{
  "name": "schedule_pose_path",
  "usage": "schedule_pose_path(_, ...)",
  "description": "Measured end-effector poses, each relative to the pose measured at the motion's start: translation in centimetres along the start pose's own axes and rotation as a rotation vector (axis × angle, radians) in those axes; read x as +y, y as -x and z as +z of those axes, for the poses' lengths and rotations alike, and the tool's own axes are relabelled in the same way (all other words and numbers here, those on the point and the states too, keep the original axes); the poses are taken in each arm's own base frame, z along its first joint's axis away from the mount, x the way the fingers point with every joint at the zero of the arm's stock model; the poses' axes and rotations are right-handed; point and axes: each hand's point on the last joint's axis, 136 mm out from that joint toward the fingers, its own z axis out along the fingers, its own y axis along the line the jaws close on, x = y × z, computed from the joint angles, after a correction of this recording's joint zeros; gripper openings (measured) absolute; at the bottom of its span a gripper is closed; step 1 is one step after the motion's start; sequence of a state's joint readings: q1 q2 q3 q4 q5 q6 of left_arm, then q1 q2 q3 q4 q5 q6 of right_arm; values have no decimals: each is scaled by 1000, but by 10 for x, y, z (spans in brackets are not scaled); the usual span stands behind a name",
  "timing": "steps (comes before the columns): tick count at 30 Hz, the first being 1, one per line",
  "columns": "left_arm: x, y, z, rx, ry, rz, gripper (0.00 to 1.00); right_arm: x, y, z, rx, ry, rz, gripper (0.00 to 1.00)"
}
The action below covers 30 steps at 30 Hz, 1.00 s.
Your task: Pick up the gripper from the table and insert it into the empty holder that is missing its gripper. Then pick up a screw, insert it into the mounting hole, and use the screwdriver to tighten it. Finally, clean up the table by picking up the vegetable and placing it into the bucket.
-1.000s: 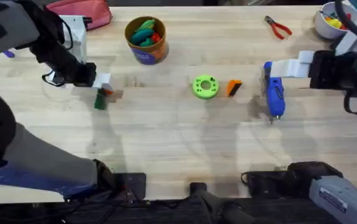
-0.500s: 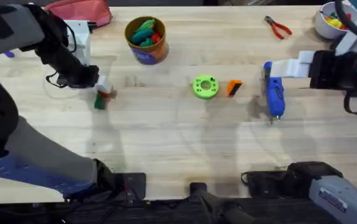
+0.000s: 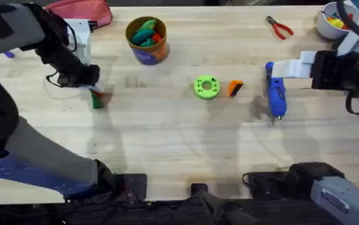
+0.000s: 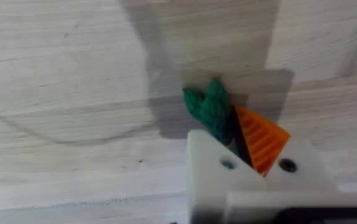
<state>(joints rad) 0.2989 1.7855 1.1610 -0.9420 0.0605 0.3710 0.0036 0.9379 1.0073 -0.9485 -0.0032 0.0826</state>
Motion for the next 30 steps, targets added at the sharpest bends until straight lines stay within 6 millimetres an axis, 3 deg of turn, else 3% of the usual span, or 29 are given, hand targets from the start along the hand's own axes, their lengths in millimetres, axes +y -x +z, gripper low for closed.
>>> schedule_pose_path(7,3,10,-23,-10,8,1,9,0,0,0,0,0,0,992)
schedule_pose_path(14,4,37,-103,-187,73,4,9,0,0,0,0,0,0,993)
schedule_pose_path(18,-12,43,-146,-309,107,45,9,0,0,0,0,0,0,994)
schedule_pose_path(24,-27,40,-167,-369,118,79,9,0,0,0,0,0,0,992)
schedule_pose_path(25,-27,40,-167,-368,119,81,56,0,0,0,0,0,0,992)
schedule_pose_path(26,-27,40,-167,-368,118,78,186,0,0,0,0,0,0,992)
schedule_pose_path(30,-27,40,-166,-368,114,61,832,0,0,0,0,0,0,994)
